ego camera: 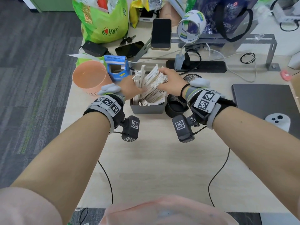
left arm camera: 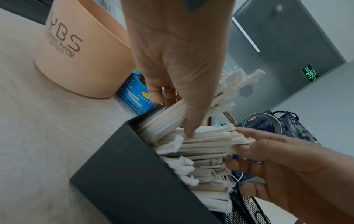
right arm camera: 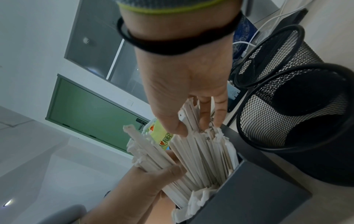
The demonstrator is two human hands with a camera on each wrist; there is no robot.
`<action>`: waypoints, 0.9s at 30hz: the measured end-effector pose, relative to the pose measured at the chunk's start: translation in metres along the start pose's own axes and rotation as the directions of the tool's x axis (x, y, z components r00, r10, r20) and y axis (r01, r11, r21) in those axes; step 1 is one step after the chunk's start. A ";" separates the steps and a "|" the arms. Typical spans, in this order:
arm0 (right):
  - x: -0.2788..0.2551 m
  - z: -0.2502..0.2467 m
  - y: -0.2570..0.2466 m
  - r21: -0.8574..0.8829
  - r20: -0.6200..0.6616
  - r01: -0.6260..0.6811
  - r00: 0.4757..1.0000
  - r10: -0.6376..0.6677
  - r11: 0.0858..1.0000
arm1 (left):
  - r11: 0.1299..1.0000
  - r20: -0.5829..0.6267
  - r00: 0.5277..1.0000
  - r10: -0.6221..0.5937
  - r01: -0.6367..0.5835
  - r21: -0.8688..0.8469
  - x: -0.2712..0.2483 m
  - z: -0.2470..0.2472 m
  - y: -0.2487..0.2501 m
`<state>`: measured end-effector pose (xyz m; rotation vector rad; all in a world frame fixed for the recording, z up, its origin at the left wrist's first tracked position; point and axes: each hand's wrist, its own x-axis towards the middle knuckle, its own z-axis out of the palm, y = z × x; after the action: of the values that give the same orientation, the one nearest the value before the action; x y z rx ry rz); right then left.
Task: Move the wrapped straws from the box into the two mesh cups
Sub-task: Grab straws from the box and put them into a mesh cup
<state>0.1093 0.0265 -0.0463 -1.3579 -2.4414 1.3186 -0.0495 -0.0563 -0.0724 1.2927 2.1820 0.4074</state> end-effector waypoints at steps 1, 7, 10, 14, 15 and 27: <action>0.000 0.000 0.000 -0.005 0.007 -0.004 1.000 0.004 1.000 | 1.000 0.010 1.000 -0.003 0.003 0.018 0.000 0.000 0.001; 0.001 0.000 -0.001 0.024 0.000 -0.013 1.000 0.013 1.000 | 0.999 0.089 0.996 0.003 -0.006 0.039 -0.002 -0.006 0.005; 0.004 0.003 -0.003 0.018 -0.046 -0.008 0.999 0.009 1.000 | 0.998 0.127 0.992 -0.008 0.001 0.059 -0.002 -0.004 0.003; 0.012 0.009 -0.010 0.088 -0.081 -0.044 0.995 0.051 0.995 | 0.997 0.086 0.995 0.054 -0.058 0.051 -0.001 -0.002 0.009; 0.016 0.010 -0.011 0.095 -0.090 -0.045 0.994 0.054 0.994 | 0.996 0.061 0.996 0.065 -0.069 0.053 0.001 -0.003 0.010; 0.020 0.004 -0.010 0.097 -0.096 -0.041 0.994 0.051 0.994 | 0.997 -0.055 0.995 -0.078 0.079 0.020 0.011 -0.005 0.008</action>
<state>0.0887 0.0355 -0.0481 -1.4276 -2.2670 1.3256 -0.0516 -0.0426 -0.0677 1.2157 2.2799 0.3925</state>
